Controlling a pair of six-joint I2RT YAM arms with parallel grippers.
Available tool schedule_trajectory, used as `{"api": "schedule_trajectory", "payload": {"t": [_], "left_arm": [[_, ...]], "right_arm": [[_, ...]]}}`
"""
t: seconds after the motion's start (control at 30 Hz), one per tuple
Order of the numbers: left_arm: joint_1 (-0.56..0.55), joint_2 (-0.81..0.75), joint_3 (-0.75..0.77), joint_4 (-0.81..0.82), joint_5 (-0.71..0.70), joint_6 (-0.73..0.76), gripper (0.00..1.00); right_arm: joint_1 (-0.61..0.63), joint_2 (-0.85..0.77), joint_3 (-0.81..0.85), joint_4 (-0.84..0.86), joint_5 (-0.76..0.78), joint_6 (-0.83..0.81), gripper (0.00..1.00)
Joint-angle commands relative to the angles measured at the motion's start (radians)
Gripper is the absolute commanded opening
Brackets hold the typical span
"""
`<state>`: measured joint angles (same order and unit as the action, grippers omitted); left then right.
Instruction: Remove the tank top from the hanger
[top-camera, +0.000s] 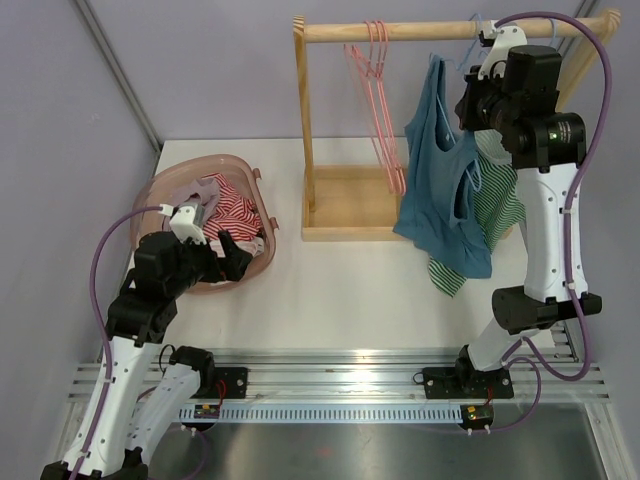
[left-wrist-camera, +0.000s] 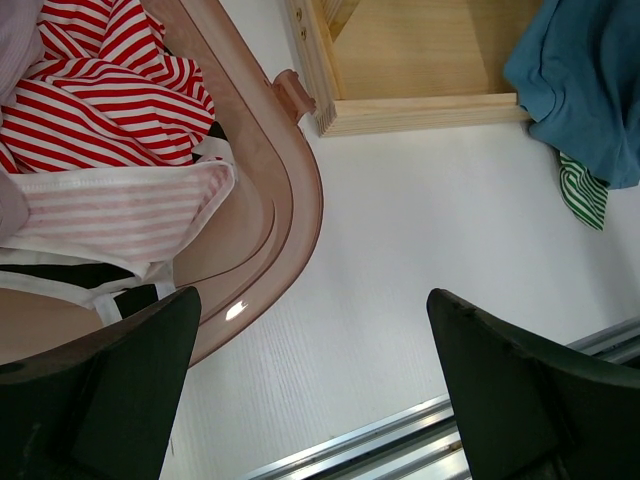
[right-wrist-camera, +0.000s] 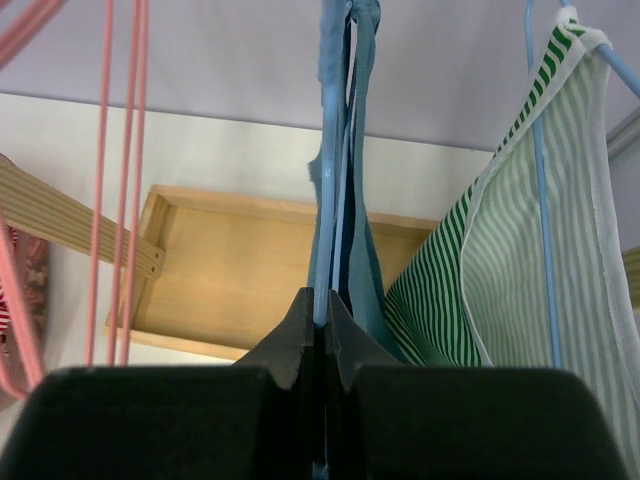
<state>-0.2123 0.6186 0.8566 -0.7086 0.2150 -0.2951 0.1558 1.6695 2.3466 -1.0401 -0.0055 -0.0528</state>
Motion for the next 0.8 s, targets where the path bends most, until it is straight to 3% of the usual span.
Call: {"api": "schedule_trajectory", "payload": {"t": [0.0, 0.6, 0.77], "left_arm": [[-0.006, 0.003, -0.008, 0.047, 0.037, 0.011, 0.99], [-0.012, -0.031, -0.005, 0.049, 0.029, 0.008, 0.99], [-0.012, -0.039, 0.015, 0.046, -0.002, 0.004, 0.99]], "right_arm": [[-0.001, -0.045, 0.079, 0.064, -0.053, 0.037, 0.0], [-0.001, -0.218, 0.016, 0.134, -0.155, 0.12, 0.0], [0.001, -0.358, -0.136, 0.084, -0.197, 0.162, 0.0]]}}
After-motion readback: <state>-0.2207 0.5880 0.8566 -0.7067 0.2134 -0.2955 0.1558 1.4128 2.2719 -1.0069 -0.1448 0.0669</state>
